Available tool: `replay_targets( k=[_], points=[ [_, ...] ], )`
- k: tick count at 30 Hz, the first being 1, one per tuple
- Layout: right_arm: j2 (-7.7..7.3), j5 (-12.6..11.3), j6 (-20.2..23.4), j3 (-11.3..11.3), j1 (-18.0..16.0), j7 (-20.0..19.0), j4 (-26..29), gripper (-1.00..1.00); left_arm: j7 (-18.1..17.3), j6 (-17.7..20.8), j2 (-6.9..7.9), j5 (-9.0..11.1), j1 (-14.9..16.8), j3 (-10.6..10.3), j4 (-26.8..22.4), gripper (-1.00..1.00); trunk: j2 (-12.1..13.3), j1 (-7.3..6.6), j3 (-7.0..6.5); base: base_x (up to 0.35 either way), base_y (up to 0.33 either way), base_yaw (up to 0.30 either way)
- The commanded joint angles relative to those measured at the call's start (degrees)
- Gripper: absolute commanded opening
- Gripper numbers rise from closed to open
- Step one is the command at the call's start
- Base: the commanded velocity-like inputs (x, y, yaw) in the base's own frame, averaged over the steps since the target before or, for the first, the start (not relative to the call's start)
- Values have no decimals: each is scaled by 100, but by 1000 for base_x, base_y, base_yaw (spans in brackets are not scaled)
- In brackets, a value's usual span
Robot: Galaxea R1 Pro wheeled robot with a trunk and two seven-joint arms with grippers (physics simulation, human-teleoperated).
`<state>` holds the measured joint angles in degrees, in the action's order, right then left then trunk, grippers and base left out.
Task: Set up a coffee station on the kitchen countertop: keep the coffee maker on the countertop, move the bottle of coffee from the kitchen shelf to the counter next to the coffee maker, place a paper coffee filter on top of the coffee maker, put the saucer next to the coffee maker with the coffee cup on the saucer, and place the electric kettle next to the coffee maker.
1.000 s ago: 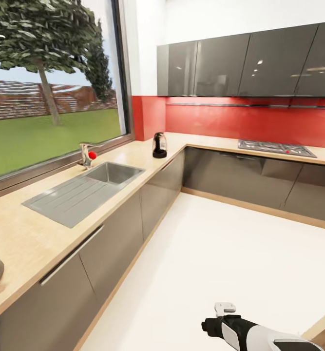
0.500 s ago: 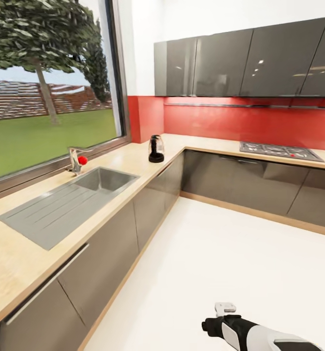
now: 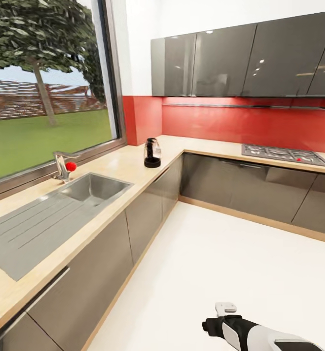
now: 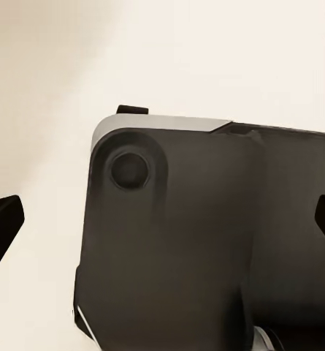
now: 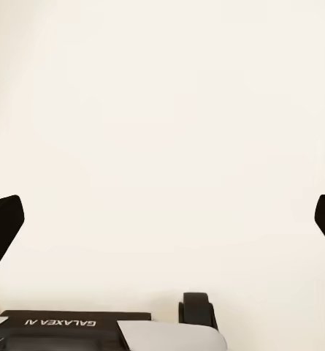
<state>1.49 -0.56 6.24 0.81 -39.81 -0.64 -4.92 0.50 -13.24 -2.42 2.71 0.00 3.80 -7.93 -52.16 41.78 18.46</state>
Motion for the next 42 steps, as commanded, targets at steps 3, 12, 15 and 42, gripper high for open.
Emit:
replay_targets(
  k=[3,12,15,42],
  points=[
    [0,-6,7,6,-7,-7,-9,100,-6,-12,-3,19,0,37,-4,100,-4,4,6,340,-95,0],
    [0,-6,9,1,-8,-7,-9,100,-6,-12,0,19,-1,34,-2,100,-4,4,6,340,-95,0],
    [0,-6,9,2,-7,-7,-9,100,-6,-12,-1,19,0,37,-2,100,-4,4,6,340,-95,0],
    [28,45,9,-10,-5,-7,7,100,-6,-12,-40,19,0,33,-124,100,-4,4,6,340,-95,0]
  ],
)
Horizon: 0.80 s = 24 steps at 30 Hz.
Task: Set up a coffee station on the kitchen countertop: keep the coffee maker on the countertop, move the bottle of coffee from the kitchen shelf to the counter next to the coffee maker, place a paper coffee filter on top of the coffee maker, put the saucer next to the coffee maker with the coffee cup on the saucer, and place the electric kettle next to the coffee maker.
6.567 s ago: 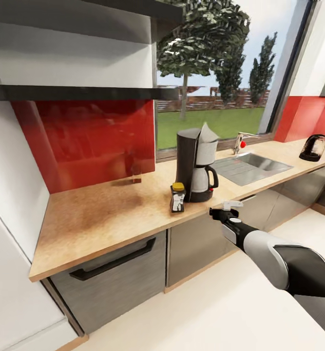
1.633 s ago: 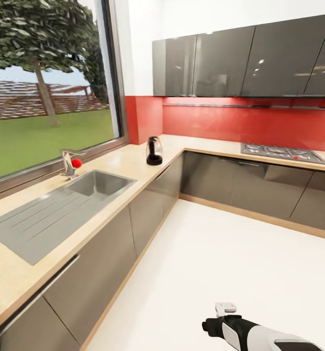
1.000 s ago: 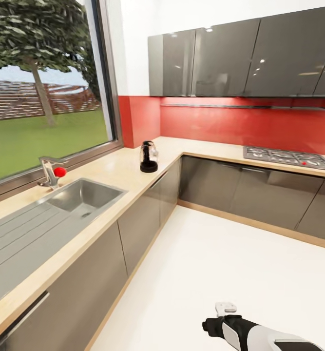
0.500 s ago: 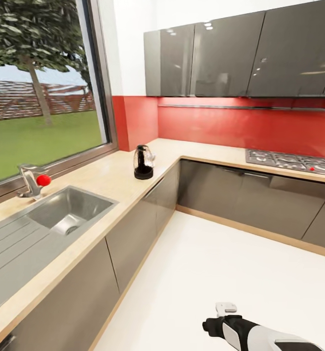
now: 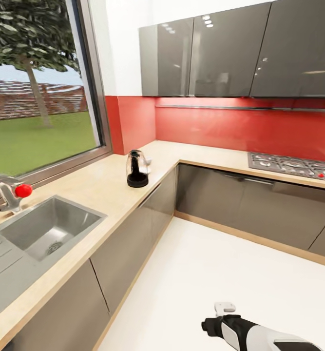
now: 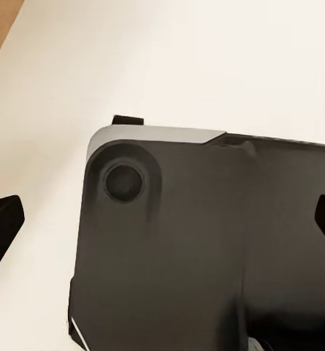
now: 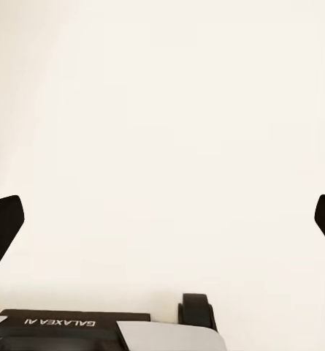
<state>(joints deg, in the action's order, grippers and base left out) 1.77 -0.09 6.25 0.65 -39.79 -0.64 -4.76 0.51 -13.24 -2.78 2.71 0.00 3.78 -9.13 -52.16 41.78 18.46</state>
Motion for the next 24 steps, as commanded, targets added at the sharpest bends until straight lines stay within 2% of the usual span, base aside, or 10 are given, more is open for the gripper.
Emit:
replay_targets(
  k=[1,14,24],
  points=[
    [3,-1,7,6,-6,-5,-9,100,-7,-12,-7,19,0,35,-6,100,-4,4,6,340,-95,0],
    [11,-4,8,7,-7,-6,-17,100,-7,-12,-105,19,0,35,-17,100,-4,4,6,340,-95,0],
    [10,0,8,5,-8,-5,-12,100,-7,-12,-117,19,0,35,-18,100,-4,4,6,340,-95,0]
  ],
)
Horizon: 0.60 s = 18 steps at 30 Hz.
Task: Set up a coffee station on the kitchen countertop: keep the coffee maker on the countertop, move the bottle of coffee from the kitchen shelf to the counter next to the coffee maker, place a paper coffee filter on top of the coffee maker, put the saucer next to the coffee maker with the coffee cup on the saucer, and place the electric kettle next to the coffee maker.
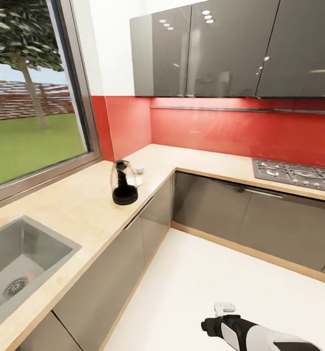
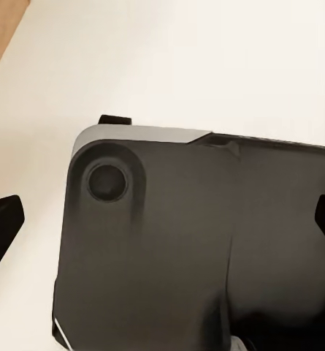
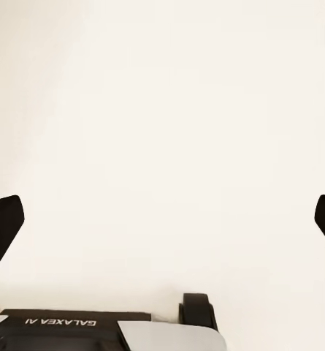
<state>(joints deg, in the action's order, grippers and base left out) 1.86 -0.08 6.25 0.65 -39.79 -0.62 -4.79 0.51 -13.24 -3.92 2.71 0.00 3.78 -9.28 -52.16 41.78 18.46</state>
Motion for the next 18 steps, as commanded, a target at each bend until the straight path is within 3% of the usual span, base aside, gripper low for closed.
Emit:
replay_targets(
  k=[1,18],
  points=[
    [2,-1,7,6,-7,-6,-7,100,-7,-12,-4,19,0,35,-3,100,-4,4,6,340,-95,0],
    [-1,0,7,6,-4,-6,-4,100,-7,-12,-12,19,-1,35,-3,100,-4,4,6,340,-95,0]
  ],
)
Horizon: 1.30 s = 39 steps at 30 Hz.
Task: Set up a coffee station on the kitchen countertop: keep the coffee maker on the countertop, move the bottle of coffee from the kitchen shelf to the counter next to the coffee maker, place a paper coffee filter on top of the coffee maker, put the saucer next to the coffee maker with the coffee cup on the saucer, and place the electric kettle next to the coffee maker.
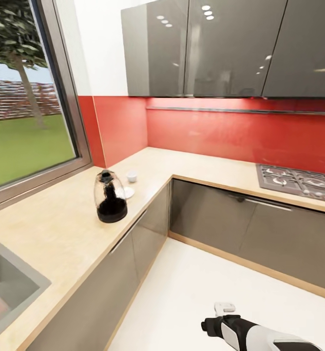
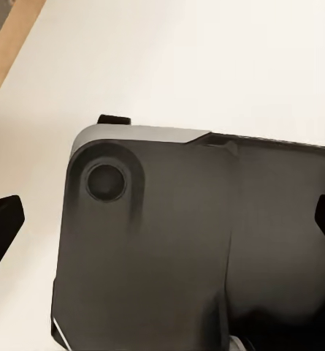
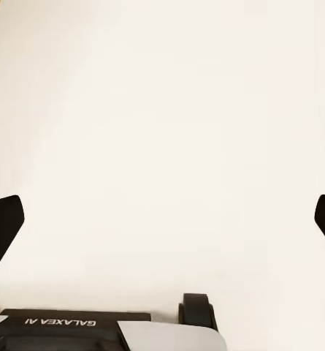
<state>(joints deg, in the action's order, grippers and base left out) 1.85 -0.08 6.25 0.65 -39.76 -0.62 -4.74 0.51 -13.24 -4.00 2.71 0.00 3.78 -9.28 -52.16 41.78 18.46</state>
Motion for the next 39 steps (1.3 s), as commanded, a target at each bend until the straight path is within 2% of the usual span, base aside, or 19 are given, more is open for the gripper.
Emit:
replay_targets(
  k=[1,13,26,39],
  points=[
    [0,-1,7,6,-9,-7,-9,100,-7,-12,-4,19,0,35,-3,100,-4,4,6,340,-95,0],
    [0,-2,7,6,-7,0,-9,100,-7,-12,-40,19,0,35,-3,100,-4,4,6,339,-107,0],
    [0,-2,7,6,-8,9,-11,100,-7,-12,-52,19,0,35,-3,100,-4,4,6,310,-191,1],
    [2,-2,7,6,-12,9,-17,100,-7,-12,-83,19,0,35,-3,100,-4,4,6,277,-224,263]
  ],
)
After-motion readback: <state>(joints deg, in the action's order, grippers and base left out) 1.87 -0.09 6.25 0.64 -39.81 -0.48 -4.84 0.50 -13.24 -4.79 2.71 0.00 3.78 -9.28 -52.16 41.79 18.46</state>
